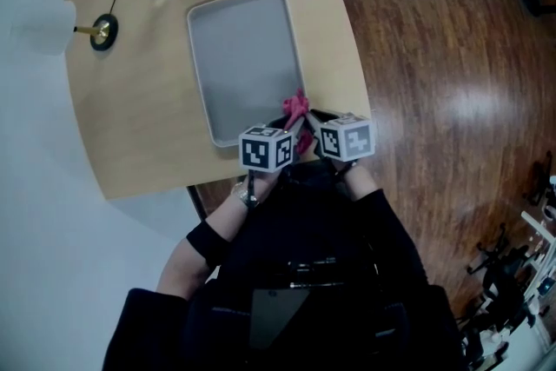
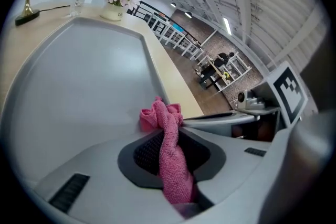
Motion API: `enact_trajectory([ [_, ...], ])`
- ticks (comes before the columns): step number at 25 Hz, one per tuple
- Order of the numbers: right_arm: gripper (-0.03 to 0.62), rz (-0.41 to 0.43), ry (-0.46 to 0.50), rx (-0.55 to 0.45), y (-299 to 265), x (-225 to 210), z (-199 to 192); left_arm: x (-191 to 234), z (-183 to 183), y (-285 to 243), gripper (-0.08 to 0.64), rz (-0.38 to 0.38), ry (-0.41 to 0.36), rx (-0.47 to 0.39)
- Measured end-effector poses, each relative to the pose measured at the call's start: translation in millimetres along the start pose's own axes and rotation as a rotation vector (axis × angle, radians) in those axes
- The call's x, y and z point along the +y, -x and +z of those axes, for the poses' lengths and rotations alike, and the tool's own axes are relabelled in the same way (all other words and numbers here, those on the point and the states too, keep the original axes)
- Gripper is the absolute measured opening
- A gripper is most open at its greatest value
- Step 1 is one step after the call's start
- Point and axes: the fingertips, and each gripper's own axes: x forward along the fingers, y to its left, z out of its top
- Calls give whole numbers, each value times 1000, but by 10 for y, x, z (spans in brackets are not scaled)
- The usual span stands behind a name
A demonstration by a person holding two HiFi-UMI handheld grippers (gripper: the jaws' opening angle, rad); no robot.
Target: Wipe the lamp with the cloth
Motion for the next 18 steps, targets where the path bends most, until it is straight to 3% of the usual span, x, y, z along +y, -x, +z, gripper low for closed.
enact_trajectory([
  [8, 41, -21, -2, 1, -17, -12, -4, 13, 75, 217, 84, -85, -10, -21],
  [18, 42, -87, -53, -46, 16, 8, 9, 498, 382, 1497, 84, 6, -144, -124],
])
